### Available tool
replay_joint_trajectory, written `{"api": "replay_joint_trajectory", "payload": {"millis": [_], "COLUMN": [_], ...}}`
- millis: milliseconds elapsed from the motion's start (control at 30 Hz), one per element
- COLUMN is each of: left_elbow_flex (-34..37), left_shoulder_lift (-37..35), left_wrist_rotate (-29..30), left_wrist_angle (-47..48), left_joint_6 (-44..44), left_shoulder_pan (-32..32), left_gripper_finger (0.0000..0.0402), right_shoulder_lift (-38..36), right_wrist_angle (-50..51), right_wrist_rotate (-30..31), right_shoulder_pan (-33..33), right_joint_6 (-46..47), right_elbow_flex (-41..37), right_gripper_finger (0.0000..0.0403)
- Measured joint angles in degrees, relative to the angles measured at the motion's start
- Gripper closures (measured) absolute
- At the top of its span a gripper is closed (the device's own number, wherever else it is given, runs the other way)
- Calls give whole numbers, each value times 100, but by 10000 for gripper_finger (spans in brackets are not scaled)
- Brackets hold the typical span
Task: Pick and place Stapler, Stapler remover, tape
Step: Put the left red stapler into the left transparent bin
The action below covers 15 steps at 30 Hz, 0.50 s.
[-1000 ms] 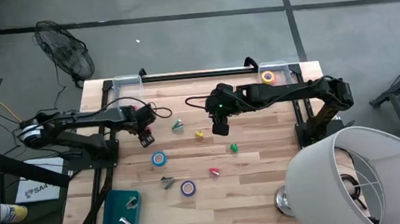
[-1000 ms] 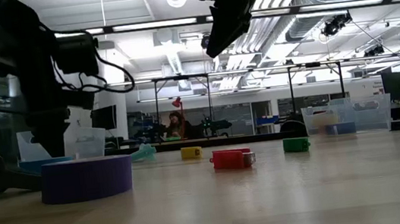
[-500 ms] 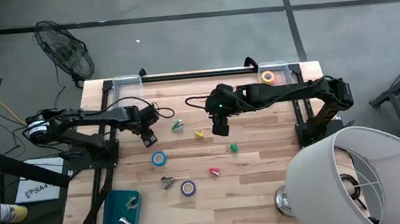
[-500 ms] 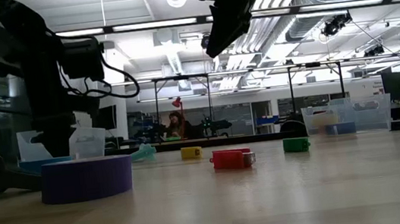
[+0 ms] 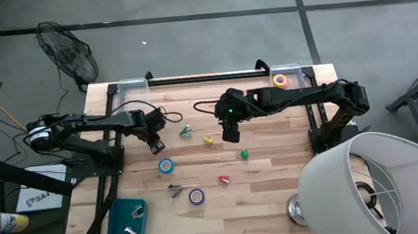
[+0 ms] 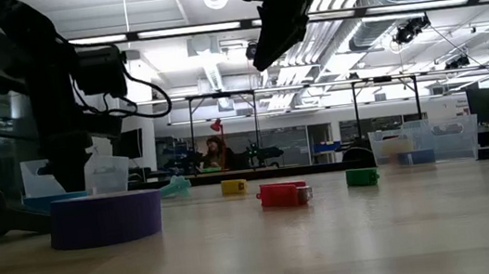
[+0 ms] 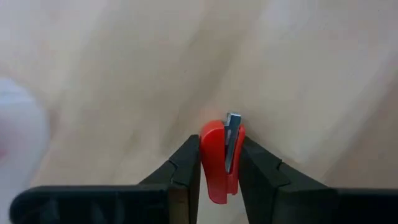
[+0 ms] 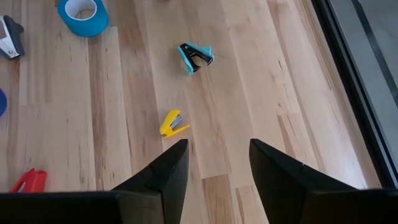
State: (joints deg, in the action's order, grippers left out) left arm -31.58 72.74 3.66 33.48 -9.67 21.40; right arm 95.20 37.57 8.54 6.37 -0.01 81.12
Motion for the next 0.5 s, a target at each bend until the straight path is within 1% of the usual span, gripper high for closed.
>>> {"api": "replay_joint_trajectory", "payload": {"millis": [100, 267, 333, 500], "left_elbow_flex": [-212, -672, -866, -1235], "left_shoulder_lift": [-289, -854, -1059, -1367], "left_wrist_rotate": [-23, 338, 598, 1593], "left_wrist_angle": [324, 936, 1202, 1884], "left_joint_6": [33, 39, 39, -233], "left_shoulder_pan": [-6, -1, -4, 1], "left_gripper_finger": [327, 322, 322, 323], "right_shoulder_lift": [0, 0, 0, 0], "right_wrist_angle": [79, 108, 108, 105], "right_wrist_rotate": [2, 1, 2, 2], "right_shoulder_pan": [0, 0, 0, 0], "right_joint_6": [0, 0, 0, 0], "right_elbow_flex": [0, 0, 0, 0], "right_gripper_finger": [242, 242, 242, 242]}}
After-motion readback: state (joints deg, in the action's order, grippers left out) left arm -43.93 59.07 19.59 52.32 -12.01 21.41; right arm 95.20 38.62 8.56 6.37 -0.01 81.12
